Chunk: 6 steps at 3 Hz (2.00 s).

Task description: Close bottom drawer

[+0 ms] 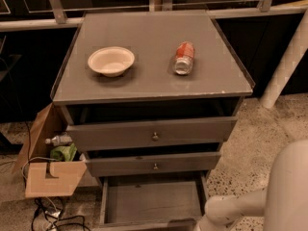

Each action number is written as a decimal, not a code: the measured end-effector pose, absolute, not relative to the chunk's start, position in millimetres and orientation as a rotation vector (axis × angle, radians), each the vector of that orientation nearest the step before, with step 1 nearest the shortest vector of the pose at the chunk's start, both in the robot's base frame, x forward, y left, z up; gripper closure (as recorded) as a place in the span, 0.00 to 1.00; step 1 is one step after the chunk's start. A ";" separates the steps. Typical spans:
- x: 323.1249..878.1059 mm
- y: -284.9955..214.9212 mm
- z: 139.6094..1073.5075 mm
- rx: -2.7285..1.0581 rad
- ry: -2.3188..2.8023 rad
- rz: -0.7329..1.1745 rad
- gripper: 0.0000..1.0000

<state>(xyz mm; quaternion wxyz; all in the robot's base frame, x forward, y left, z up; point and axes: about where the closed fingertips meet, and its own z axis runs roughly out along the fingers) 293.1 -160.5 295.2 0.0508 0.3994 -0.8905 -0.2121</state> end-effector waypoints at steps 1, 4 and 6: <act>298.6 -148.6 224.8 1.202 -2.695 -0.660 1.00; 355.4 -126.6 187.3 1.268 -2.780 -0.768 1.00; 390.3 -120.2 182.2 1.344 -2.806 -0.760 0.98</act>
Offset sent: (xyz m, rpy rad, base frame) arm 0.0146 0.0151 -0.1017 0.0029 0.0279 -0.0057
